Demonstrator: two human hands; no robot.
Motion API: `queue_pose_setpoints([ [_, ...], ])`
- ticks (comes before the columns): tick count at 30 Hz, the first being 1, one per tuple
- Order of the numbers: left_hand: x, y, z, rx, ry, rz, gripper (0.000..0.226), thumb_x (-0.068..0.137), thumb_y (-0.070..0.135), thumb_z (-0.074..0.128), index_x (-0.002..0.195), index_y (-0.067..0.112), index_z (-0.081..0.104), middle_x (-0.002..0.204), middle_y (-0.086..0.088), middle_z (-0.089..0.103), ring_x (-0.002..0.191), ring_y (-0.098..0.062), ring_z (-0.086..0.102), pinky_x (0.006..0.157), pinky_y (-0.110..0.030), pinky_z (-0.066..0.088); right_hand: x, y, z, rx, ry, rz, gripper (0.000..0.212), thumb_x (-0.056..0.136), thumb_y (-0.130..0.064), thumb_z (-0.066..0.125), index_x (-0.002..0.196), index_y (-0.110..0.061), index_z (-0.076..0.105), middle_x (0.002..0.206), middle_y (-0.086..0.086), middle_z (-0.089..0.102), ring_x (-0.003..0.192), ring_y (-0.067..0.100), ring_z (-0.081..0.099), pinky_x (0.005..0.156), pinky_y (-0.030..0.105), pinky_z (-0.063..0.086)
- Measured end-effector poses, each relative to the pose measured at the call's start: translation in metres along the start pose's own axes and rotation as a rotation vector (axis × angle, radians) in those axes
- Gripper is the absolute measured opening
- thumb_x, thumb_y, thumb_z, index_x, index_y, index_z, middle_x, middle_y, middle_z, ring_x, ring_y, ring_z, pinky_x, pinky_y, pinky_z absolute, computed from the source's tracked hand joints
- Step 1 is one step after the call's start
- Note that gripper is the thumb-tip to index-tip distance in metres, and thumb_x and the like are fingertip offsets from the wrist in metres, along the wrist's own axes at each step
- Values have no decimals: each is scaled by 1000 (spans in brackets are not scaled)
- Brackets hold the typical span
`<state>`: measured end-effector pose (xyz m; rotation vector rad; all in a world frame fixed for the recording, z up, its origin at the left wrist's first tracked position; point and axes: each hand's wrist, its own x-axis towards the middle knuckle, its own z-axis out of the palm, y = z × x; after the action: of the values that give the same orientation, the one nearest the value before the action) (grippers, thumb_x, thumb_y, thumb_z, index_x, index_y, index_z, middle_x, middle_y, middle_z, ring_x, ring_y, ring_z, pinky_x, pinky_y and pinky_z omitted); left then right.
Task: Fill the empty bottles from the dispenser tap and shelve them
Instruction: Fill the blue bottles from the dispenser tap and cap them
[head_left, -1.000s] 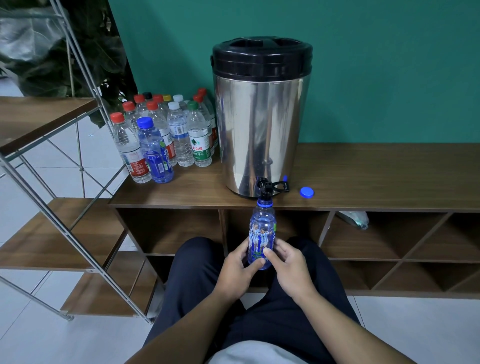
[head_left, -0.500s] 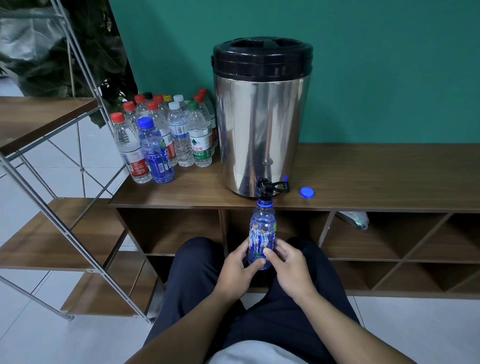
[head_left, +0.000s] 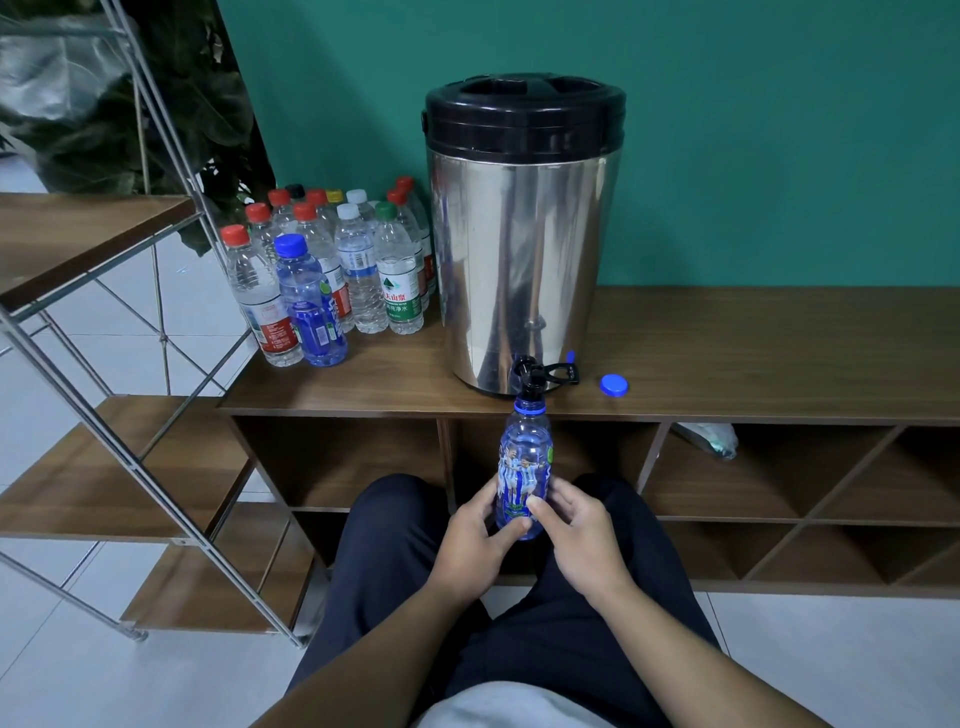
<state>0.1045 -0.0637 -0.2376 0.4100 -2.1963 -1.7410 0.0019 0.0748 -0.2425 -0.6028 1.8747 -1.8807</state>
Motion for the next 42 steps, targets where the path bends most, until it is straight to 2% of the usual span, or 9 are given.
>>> queue_pose_setpoints([
  [10,0,-1,0,8,1,-16,52,106,9,76,153,30,63,141,13,75,135,-8,69,120,-43,54,1,3,-1,-2,-5,-1,34,108,-5,67,139,-19,72,129,-3,80,124,18,75,106,46,61],
  [16,2,-2,0,-4,2,-25,51,105,8,77,150,30,66,140,10,77,134,-13,71,119,-50,55,2,4,-1,4,2,4,34,108,-6,67,137,-21,74,128,-1,80,124,20,75,105,48,61],
  [26,1,-1,0,-20,-5,-25,51,104,7,77,149,31,66,139,12,77,133,-10,71,118,-43,56,1,2,-1,-11,7,17,34,108,-8,68,138,-23,73,128,-4,80,123,17,75,103,44,63],
  [33,0,1,0,-30,5,-23,53,103,5,79,147,32,66,137,15,77,131,-5,70,115,-31,56,1,4,-1,-15,14,21,34,108,-8,68,140,-19,72,128,-4,80,123,17,76,103,45,63],
  [42,1,1,0,-34,6,-24,53,103,6,79,148,29,66,137,14,77,131,-7,71,115,-33,56,2,5,-1,-8,8,17,34,108,-7,68,139,-19,73,129,-1,80,124,20,76,105,50,61],
])
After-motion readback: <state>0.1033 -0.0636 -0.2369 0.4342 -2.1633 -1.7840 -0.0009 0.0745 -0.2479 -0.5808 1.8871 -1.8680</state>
